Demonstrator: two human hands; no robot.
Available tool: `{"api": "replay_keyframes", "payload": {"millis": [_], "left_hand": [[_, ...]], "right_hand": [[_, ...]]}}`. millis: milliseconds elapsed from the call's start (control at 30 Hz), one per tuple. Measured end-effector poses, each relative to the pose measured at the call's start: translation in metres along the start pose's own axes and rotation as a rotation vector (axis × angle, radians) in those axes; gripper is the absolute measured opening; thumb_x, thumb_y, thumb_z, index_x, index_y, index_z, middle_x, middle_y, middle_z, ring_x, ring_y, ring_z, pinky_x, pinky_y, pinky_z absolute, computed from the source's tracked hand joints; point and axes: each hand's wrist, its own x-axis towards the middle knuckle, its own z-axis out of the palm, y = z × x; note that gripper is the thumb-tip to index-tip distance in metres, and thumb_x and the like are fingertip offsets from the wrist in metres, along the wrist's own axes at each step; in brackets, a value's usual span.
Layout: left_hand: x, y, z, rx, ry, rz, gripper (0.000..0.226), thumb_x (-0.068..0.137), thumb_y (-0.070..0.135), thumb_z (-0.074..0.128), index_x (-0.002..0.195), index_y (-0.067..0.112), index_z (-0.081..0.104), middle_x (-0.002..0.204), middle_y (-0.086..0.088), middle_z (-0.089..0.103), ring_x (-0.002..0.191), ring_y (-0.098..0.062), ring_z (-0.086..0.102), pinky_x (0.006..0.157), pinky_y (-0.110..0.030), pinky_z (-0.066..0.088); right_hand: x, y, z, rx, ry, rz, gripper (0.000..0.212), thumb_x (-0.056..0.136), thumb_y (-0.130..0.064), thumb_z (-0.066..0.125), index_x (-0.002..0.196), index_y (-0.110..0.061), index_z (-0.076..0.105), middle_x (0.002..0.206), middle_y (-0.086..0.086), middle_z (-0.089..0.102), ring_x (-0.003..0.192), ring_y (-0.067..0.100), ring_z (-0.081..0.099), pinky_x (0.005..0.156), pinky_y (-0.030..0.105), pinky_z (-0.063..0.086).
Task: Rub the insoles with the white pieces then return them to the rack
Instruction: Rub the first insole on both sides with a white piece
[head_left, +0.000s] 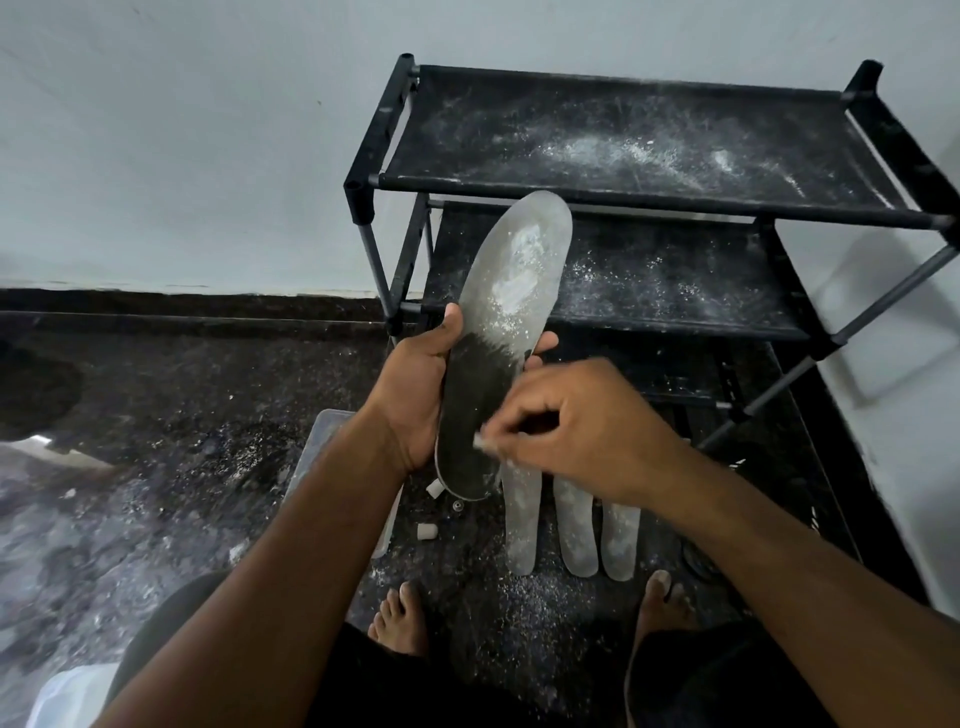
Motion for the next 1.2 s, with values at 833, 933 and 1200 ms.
{"api": "replay_keyframes", "payload": {"millis": [833,933,1200], "left_hand": [[0.001,0.000,-0.002,0.049,-0.025,0.049,0.071,0.111,0.052,0.020,0.139,-0.005,0.053,0.136,-0.024,0.064,0.099,-0.024,0.066,0.099,-0.035,0.050],[0.000,0.001,-0.004,0.037,-0.020,0.065,0.073,0.111,0.052,0.019,0.142,-0.006,0.050,0.136,-0.024,0.064,0.097,-0.023,0.065,0.096,-0.034,0.051],[0.002,0.000,-0.004,0.045,0.002,0.068,0.073,0.110,0.053,0.020,0.137,-0.006,0.054,0.134,-0.024,0.065,0.098,-0.024,0.064,0.097,-0.034,0.050]], "right_hand": [[0.003,0.004,0.012,-0.239,-0.066,0.096,0.006,0.084,-0.024,0.076,0.087,-0.022,0.080,0.077,-0.010,0.074,0.063,-0.001,0.065,0.061,0.018,0.052],[-0.001,-0.005,0.016,-0.102,-0.165,0.076,0.005,0.082,-0.021,0.078,0.086,-0.017,0.080,0.079,-0.009,0.075,0.067,-0.005,0.066,0.062,0.010,0.048],[0.002,0.002,0.018,-0.178,-0.060,0.091,0.004,0.084,-0.023,0.077,0.086,-0.020,0.079,0.081,-0.009,0.074,0.067,0.000,0.067,0.066,0.023,0.057]]}}
